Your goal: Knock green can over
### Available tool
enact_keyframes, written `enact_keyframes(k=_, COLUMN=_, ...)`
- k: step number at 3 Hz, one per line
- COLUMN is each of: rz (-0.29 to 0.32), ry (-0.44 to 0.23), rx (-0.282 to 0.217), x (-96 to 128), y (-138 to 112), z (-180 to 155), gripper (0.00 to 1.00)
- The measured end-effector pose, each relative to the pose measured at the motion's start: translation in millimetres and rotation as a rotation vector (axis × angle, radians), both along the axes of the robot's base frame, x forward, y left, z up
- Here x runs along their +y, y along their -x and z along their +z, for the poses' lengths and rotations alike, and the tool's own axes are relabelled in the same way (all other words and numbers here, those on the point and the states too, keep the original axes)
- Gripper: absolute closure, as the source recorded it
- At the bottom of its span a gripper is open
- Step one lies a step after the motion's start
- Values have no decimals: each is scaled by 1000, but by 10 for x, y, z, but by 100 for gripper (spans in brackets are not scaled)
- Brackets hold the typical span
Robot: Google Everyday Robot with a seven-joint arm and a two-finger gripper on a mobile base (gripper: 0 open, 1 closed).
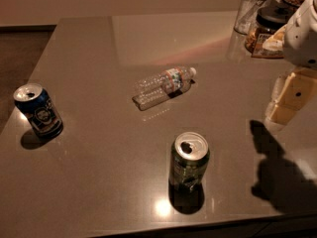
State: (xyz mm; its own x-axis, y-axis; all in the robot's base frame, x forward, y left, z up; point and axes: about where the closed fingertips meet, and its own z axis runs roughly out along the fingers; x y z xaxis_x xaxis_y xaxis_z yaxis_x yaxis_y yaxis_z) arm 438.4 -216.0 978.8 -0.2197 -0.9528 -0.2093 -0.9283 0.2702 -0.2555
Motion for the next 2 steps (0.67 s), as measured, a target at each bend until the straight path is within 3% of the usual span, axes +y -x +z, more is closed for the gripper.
enact_keyframes(k=2, rz=45, ry=-31, rx=-3, x=92, y=36, z=-46, gripper=0)
